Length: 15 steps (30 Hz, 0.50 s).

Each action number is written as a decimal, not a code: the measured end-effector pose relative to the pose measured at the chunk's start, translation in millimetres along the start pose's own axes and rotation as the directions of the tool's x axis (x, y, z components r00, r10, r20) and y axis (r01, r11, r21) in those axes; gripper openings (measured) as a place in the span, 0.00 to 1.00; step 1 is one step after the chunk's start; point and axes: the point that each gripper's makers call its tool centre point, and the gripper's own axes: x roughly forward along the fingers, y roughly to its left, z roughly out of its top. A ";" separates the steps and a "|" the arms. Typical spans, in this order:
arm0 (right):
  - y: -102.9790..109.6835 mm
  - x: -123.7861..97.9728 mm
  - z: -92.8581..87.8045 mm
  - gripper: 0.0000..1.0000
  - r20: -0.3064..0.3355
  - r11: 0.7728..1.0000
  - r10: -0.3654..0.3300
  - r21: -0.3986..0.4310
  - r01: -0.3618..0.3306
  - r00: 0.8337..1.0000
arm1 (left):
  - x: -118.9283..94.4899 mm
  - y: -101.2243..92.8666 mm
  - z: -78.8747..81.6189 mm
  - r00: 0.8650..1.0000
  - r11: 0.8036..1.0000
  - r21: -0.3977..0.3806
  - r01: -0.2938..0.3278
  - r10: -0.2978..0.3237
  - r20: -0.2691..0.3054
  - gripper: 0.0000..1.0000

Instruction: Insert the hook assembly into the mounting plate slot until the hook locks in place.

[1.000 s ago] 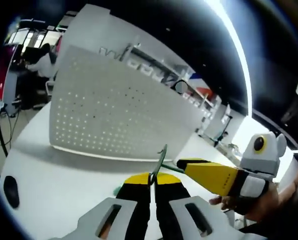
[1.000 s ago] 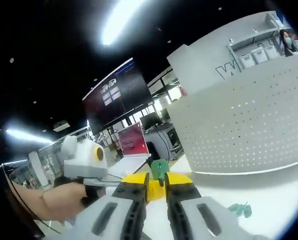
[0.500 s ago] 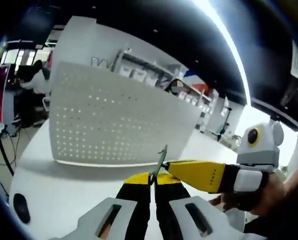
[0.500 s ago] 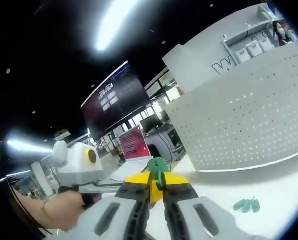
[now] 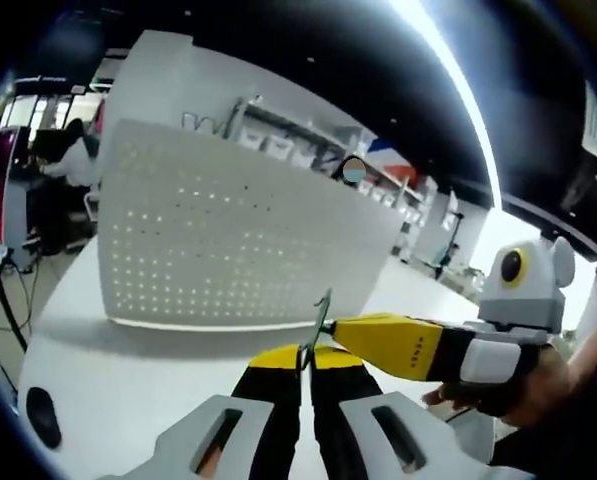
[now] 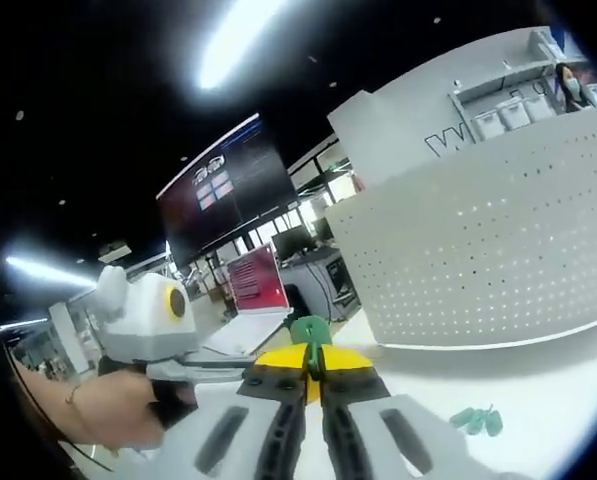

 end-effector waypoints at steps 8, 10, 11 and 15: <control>4.5 8.7 -5.7 0.00 -0.023 0.999 0.003 -0.036 -0.004 1.000 | -2.4 7.8 -3.8 1.000 0.993 0.118 -0.017 0.017 -0.002 0.03; 6.0 10.4 -6.4 0.00 -0.029 0.999 0.007 -0.050 -0.009 1.000 | -3.2 10.7 -4.1 1.000 0.992 0.127 -0.029 0.029 0.001 0.05; 6.7 11.5 -6.3 0.00 -0.032 0.998 0.008 -0.056 -0.010 0.999 | -3.4 11.5 -4.3 1.000 0.992 0.126 -0.030 0.030 0.003 0.09; 6.0 13.5 -5.1 0.00 -0.035 0.998 0.011 -0.060 -0.013 0.999 | -5.9 15.9 -5.3 1.000 0.991 0.129 -0.029 0.027 0.013 0.17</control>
